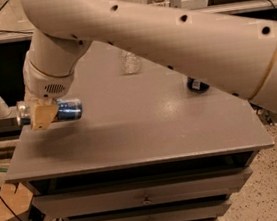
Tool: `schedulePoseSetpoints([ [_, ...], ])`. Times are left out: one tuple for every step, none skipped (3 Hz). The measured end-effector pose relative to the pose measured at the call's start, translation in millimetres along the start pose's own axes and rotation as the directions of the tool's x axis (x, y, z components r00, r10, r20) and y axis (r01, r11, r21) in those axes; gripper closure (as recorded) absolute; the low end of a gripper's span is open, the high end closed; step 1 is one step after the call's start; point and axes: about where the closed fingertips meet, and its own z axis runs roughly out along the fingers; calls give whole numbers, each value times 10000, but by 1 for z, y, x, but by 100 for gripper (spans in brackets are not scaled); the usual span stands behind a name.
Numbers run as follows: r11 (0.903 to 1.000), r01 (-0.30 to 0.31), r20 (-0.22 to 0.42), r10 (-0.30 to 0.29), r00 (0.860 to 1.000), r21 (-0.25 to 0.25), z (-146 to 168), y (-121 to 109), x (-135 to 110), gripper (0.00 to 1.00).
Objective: Place redbull can upright
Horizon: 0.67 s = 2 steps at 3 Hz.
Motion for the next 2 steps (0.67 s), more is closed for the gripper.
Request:
schedulePoseSetpoints([
  [9941,233,1598,-402,9863,1061,-32,-12,0,100],
  [9786,209,3211,-873,9430,2047,-61,-23,3,100],
])
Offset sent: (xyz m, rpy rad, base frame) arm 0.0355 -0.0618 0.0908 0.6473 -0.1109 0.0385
